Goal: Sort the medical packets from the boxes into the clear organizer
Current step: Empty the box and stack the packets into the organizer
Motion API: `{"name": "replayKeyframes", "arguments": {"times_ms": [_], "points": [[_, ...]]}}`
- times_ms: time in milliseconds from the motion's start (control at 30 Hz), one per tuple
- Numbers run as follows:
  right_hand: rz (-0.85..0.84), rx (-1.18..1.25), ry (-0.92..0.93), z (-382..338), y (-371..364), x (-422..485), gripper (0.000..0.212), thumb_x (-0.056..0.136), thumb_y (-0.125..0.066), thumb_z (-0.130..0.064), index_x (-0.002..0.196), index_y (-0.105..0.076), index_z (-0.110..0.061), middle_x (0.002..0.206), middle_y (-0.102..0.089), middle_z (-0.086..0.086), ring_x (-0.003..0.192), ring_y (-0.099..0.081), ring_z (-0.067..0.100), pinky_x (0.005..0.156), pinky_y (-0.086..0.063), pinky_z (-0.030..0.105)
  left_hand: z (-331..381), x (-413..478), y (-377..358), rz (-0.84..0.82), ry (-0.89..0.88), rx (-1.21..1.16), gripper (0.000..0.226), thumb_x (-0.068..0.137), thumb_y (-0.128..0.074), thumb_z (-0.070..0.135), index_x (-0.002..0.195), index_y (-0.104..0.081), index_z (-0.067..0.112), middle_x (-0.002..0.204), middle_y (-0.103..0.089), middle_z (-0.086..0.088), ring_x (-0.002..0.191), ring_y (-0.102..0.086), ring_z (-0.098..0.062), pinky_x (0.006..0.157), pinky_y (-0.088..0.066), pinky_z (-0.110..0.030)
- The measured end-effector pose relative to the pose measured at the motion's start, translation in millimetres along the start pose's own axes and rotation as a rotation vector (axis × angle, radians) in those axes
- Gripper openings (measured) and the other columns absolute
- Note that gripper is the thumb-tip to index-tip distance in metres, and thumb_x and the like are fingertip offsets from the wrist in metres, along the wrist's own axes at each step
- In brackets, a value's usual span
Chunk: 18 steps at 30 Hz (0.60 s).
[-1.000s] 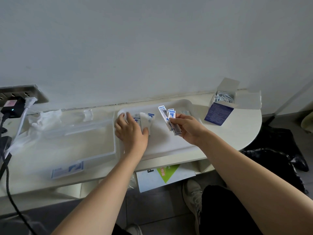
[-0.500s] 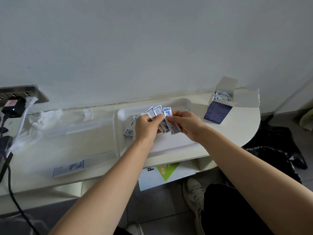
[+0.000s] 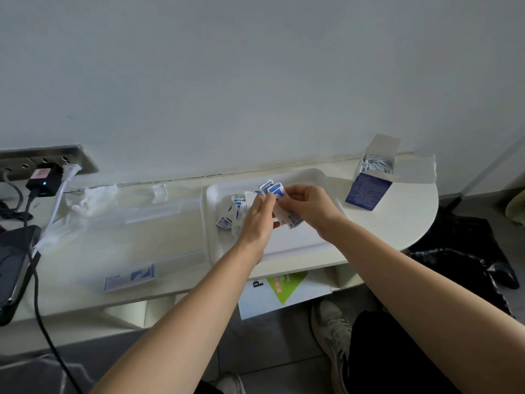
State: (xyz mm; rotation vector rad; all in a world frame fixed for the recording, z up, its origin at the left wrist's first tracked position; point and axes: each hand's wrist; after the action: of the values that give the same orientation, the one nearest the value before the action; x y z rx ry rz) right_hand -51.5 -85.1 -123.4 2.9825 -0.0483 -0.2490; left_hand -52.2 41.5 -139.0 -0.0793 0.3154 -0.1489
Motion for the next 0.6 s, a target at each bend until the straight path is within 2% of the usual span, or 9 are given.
{"name": "replayKeyframes", "arguments": {"times_ms": [100, 200, 300, 433, 500, 600], "points": [[0.115, -0.574, 0.183, 7, 7, 5, 0.012, 0.086, -0.070, -0.028, 0.089, -0.071, -0.017, 0.075, -0.068, -0.002, 0.065, -0.060, 0.012, 0.058, -0.047, 0.023, -7, 5, 13, 0.135, -0.117, 0.308, 0.029, 0.093, -0.054, 0.024, 0.122, -0.054, 0.019, 0.108, -0.058, 0.002, 0.093, -0.056, -0.012, 0.083, -0.045, -0.028], [0.120, -0.807, 0.237, 26, 2, 7, 0.013, 0.083, -0.071, -0.030, 0.091, -0.074, -0.019, 0.081, -0.069, 0.004, 0.080, -0.060, 0.021, 0.066, -0.046, 0.032, -17, 10, 19, 0.165, -0.192, 0.593, 0.036, 0.086, -0.064, 0.016, 0.121, -0.059, 0.020, 0.115, -0.057, -0.005, 0.094, -0.058, -0.016, 0.085, -0.046, -0.028], [0.028, -0.904, 0.260, 44, -6, 3, 0.012, 0.084, -0.070, -0.024, 0.094, -0.074, -0.018, 0.087, -0.069, 0.007, 0.091, -0.058, 0.025, 0.074, -0.045, 0.035, -25, 10, 16, 0.100, -0.167, 0.781, 0.039, 0.083, -0.068, 0.019, 0.122, -0.061, 0.022, 0.116, -0.053, -0.007, 0.099, -0.059, -0.021, 0.091, -0.045, -0.029], [-0.023, -0.913, 0.265, 46, 3, 2, 0.021, 0.079, -0.074, -0.021, 0.099, -0.071, -0.014, 0.091, -0.065, 0.007, 0.093, -0.055, 0.026, 0.077, -0.044, 0.035, -30, 13, 15, 0.102, -0.218, 0.880, 0.025, 0.082, -0.066, 0.020, 0.106, -0.070, 0.026, 0.107, -0.065, -0.002, 0.097, -0.060, -0.019, 0.077, -0.042, -0.025], [-0.016, -0.907, 0.231, 45, 11, 2, 0.027, 0.078, -0.073, -0.024, 0.103, -0.069, -0.017, 0.096, -0.064, 0.004, 0.097, -0.052, 0.022, 0.081, -0.044, 0.035, -31, 14, 15, 0.106, -0.219, 0.885, 0.023, 0.082, -0.065, 0.018, 0.103, -0.071, 0.024, 0.103, -0.068, -0.002, 0.093, -0.062, -0.019, 0.076, -0.045, -0.026], [-0.011, -0.940, 0.198, 48, 18, 1, 0.022, 0.080, -0.065, -0.016, 0.101, -0.070, -0.016, 0.095, -0.063, 0.006, 0.096, -0.050, 0.023, 0.080, -0.043, 0.034, -33, 13, 12, 0.111, -0.228, 0.924, 0.020, 0.083, -0.065, 0.019, 0.101, -0.071, 0.023, 0.100, -0.069, -0.002, 0.094, -0.062, -0.021, 0.072, -0.044, -0.026]]}}
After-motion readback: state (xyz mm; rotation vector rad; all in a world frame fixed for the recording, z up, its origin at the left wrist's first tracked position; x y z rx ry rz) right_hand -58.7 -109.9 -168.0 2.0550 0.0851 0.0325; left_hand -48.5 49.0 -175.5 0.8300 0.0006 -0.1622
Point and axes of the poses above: each hand's wrist, its own x-axis towards the middle knuckle, its own y-axis out of the back of the hand, z = x × y
